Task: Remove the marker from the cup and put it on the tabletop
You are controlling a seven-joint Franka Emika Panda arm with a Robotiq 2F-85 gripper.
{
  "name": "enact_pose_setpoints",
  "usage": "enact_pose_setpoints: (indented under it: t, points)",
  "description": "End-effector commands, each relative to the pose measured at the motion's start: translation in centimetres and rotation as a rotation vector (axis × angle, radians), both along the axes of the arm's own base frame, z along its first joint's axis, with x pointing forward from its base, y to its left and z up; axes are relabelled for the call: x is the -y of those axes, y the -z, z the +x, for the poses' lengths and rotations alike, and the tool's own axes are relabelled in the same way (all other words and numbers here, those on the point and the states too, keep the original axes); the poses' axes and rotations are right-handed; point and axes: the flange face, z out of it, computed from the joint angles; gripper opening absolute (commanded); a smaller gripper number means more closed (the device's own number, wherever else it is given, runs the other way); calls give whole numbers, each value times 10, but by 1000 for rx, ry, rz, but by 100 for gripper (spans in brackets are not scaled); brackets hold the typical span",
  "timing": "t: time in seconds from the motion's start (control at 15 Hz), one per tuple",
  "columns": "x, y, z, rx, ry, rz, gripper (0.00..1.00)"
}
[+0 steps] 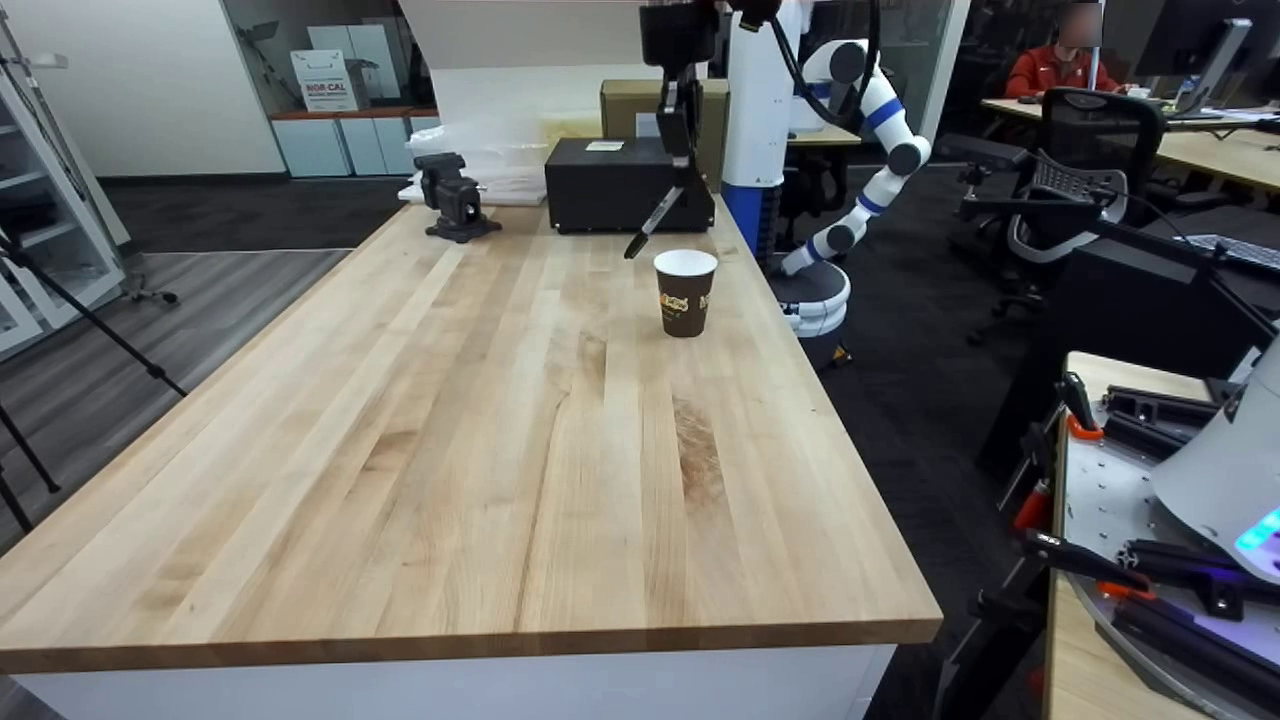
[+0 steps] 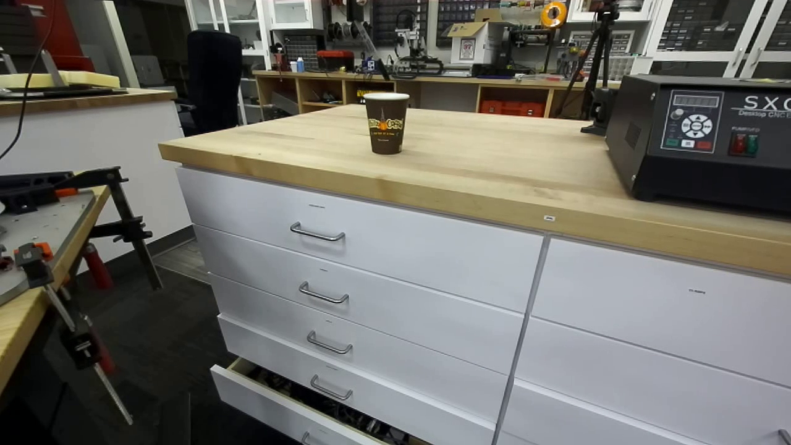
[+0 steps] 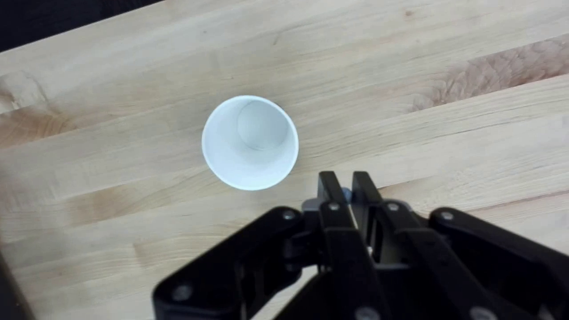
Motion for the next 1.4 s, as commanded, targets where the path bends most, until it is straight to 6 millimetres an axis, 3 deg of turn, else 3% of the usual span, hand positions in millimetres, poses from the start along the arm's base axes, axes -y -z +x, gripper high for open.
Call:
enact_pose_setpoints:
  t: [0.0,0.73,0.87,0.93,1.2,1.27,1.33]
  points:
    - [-25,2,-24,-37,-90,37,3]
    - [-134,32,-82,-121,-339,128,3]
    - [-146,36,-89,-127,-368,120,3]
    - [-149,39,-92,-131,-378,112,15]
    - [-153,48,-97,-148,-396,105,10]
    - [-152,48,-98,-152,-398,104,17]
    - [-151,49,-98,-153,-401,105,39]
